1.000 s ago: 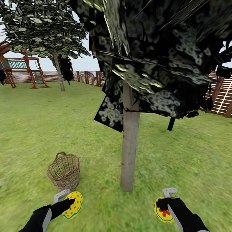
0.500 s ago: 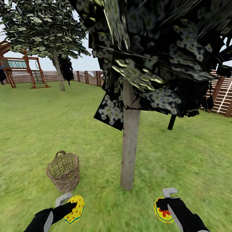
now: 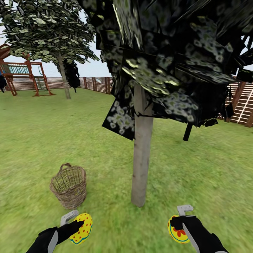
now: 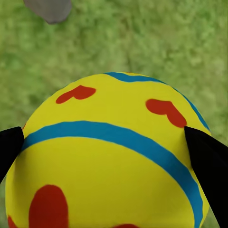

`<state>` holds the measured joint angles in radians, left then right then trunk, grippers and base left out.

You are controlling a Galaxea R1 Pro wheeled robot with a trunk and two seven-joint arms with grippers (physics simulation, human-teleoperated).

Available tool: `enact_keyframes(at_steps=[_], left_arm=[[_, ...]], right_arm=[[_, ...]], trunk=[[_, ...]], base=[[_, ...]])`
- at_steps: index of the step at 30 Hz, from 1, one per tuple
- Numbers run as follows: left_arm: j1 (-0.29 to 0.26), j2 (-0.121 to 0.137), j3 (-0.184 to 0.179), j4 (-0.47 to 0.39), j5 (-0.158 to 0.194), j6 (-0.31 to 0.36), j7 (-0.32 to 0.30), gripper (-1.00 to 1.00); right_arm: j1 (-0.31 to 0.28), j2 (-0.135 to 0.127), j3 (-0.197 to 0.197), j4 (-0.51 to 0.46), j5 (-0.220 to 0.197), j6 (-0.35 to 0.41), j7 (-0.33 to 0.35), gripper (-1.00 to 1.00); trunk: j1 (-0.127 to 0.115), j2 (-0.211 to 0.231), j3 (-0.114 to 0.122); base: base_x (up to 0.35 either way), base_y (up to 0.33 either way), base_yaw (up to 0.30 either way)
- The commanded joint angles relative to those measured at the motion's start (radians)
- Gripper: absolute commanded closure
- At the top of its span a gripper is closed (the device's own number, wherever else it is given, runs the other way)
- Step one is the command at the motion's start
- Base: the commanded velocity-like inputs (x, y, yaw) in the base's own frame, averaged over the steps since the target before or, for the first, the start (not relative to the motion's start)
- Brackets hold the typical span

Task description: Take the three Easter eggs out of the wicker basket on the lawn in the garden, then place them on the lawn next to a single tree (choose any tree) so that all three eggs are next to the same tree and none are left in the basket.

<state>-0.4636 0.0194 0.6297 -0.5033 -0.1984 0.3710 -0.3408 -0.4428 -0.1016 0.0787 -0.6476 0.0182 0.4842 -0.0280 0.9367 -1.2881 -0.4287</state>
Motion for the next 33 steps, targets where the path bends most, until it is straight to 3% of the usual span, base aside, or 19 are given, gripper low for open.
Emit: enact_keyframes(at_steps=[1,33], left_arm=[[-0.001,-0.001,0.008,-0.002,-0.011,0.005,-0.009,1.0],[-0.001,-0.002,0.009,-0.001,-0.01,0.003,-0.01,1.0]], right_arm=[[0.0,-0.001,0.006,-0.001,0.002,0.007,-0.003,1.0],[0.0,0.009,0.007,0.005,0.005,0.004,-0.003,1.0]], trunk=[[0.004,-0.008,-0.004],[0.127,-0.232,-0.105]], base=[[0.0,0.0,0.0],[0.0,0.0,0.0]])
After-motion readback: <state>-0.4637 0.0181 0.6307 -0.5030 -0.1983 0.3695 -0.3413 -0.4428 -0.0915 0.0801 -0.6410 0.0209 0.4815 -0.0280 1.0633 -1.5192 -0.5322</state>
